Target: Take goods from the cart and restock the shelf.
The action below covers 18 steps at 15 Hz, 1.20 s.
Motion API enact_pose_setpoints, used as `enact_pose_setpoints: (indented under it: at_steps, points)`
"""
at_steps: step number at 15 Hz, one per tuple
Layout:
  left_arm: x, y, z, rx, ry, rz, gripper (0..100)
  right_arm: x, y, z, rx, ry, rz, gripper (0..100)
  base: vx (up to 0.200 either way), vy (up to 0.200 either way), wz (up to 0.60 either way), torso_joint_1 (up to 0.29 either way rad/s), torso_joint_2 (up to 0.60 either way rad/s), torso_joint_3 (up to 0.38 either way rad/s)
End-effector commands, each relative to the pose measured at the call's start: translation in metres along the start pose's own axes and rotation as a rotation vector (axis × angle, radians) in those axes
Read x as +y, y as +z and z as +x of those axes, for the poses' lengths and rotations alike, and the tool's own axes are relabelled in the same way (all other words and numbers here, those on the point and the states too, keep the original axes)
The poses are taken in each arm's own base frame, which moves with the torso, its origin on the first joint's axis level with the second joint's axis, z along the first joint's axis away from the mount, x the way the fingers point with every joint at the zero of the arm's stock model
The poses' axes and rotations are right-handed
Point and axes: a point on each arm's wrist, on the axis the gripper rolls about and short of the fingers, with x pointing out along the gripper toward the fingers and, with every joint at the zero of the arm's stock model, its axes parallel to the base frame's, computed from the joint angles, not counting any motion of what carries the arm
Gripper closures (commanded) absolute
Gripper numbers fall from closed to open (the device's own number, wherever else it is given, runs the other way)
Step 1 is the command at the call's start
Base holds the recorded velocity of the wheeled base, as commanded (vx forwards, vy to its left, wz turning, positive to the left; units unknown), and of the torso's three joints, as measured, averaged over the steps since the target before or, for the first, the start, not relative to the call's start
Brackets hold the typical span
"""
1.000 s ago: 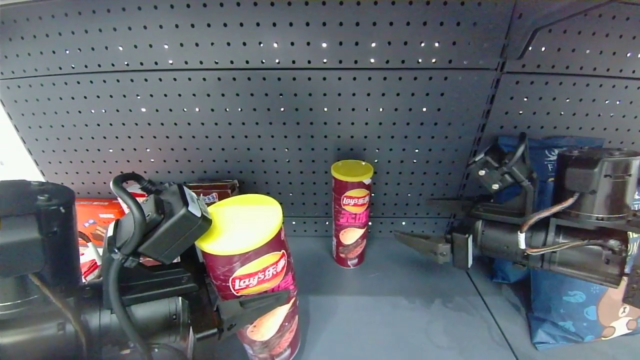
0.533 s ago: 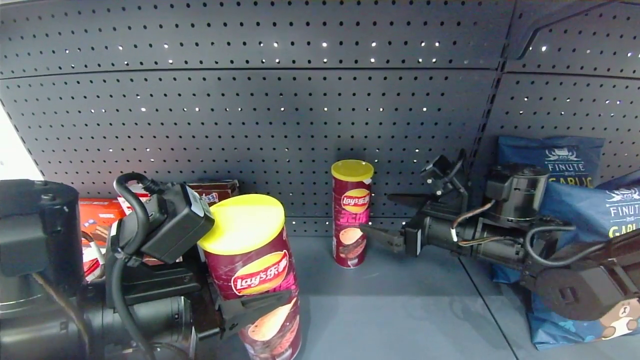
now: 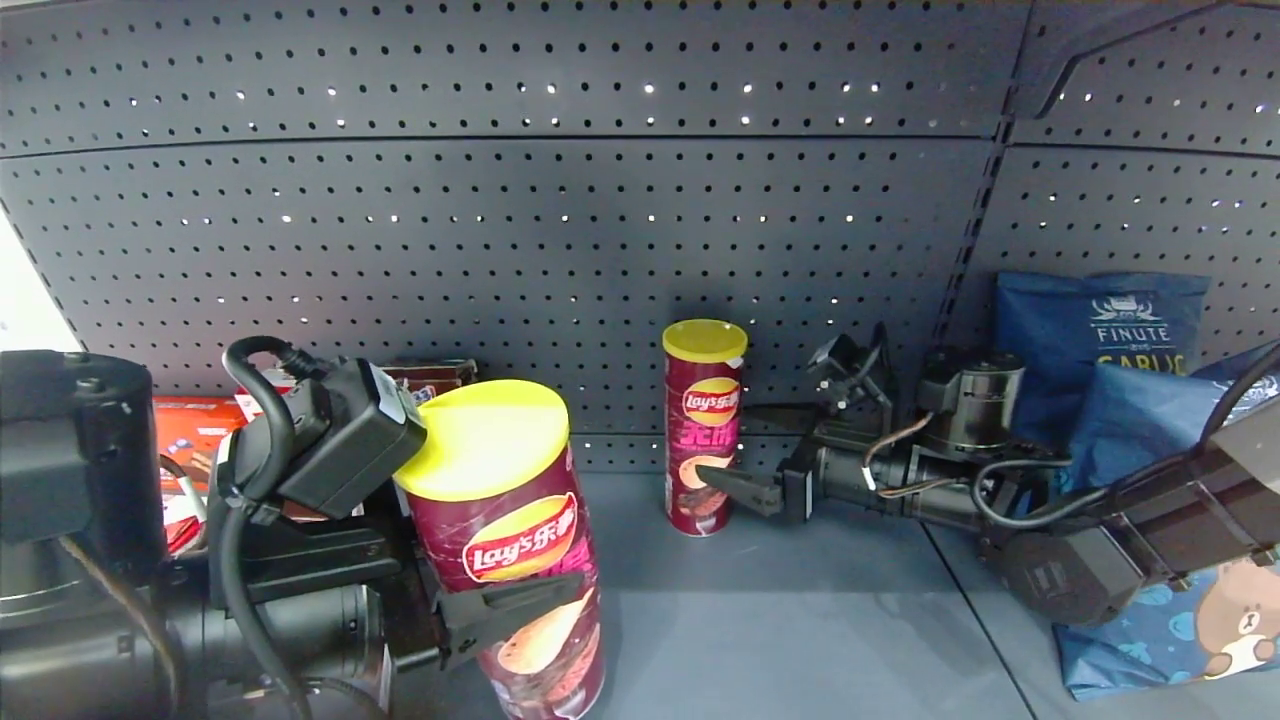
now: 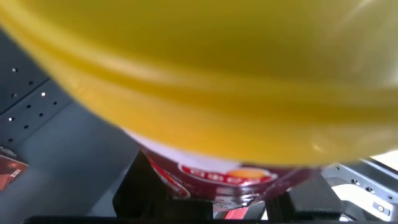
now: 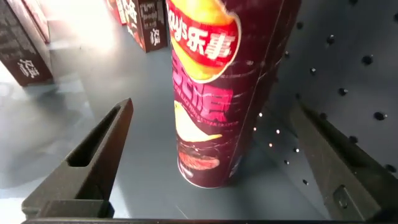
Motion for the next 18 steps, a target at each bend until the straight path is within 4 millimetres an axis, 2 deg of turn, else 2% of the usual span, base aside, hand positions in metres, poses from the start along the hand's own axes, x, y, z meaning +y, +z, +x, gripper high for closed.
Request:
enact_pose_setpoints:
  at_steps: [1, 10, 18]
  points:
    - [0.001, 0.0, 0.002, 0.003, -0.001, -0.001, 100, 0.0, -0.002, 0.002, 0.006, 0.003, 0.004, 0, 0.0, 0.0, 0.0, 0.0, 0.0, 0.0]
    - [0.002, -0.001, 0.005, 0.01, -0.002, -0.002, 100, -0.004, -0.029, 0.023, 0.058, 0.016, 0.033, 0, 0.0, 0.0, 0.0, 0.0, 0.0, 0.0]
    - [0.002, -0.001, 0.005, 0.012, -0.001, -0.003, 100, -0.005, -0.039, 0.046, 0.057, 0.037, 0.032, 0, 0.0, 0.0, 0.0, 0.0, 0.0, 0.0]
